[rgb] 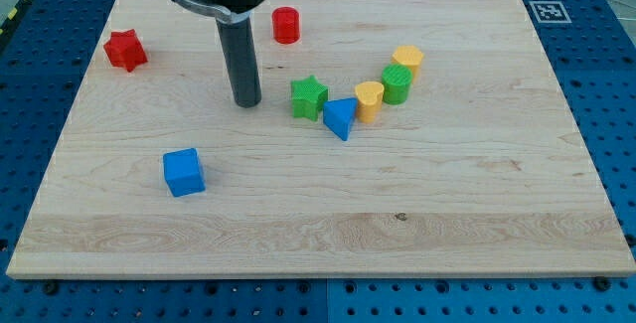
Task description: Move the blue cube to the left of the green star
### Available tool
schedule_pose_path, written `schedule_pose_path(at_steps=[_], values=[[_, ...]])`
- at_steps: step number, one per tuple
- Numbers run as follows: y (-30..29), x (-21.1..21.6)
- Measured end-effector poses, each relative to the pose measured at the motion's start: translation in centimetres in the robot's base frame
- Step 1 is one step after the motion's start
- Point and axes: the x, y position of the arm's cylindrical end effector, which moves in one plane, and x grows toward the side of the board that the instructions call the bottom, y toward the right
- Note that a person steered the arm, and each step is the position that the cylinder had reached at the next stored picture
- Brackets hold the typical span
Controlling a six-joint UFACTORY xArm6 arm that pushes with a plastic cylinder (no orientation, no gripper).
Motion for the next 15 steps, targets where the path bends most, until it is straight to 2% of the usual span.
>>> schedule_pose_path(at_steps=[1,2,3,9,12,13,15], values=[[0.0,-2.3],[0.0,-1.8],[-0.2,2.2],[-2.5,3.6],[-9.7,4.3],[-10.3,4.3],[-11.7,7.9]])
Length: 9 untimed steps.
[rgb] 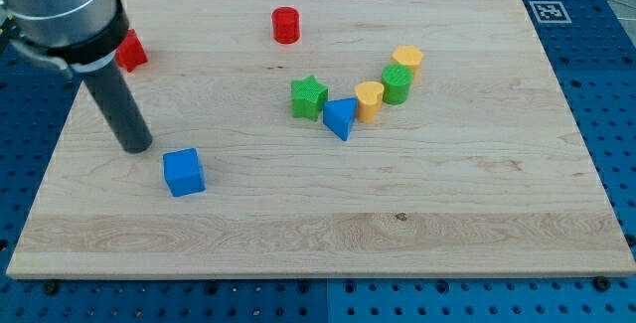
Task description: Move the blue cube to the left of the green star
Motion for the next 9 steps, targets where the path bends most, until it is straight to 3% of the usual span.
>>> schedule_pose_path(at_steps=[4,9], values=[[2.6,5.4],[10.1,3.4]])
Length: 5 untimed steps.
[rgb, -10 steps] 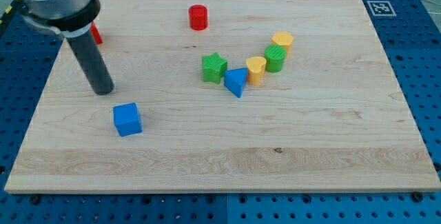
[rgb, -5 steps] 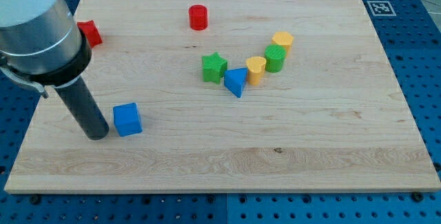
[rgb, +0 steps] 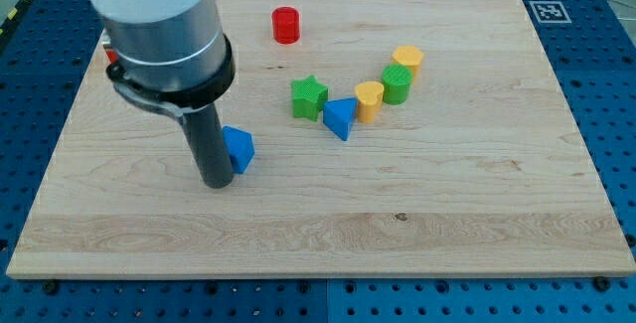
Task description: Move the blue cube to the left of the green star
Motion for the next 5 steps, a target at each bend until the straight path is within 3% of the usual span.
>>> schedule_pose_path(at_steps=[5], values=[[2.0,-0.3]])
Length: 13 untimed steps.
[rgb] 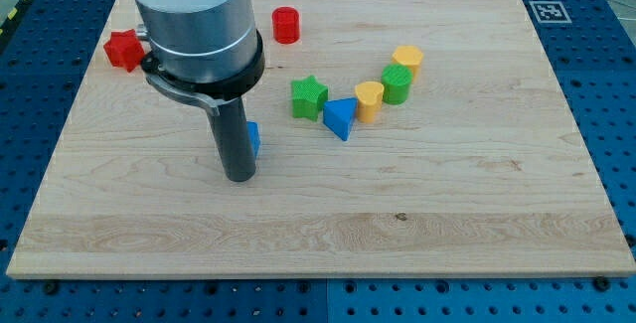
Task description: Move the blue cube to the left of the green star
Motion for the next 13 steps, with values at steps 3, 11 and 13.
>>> schedule_pose_path(at_steps=[3,11,13], values=[[0.2,-0.4],[-1.3,-3.7],[-1.4,-4.6]])
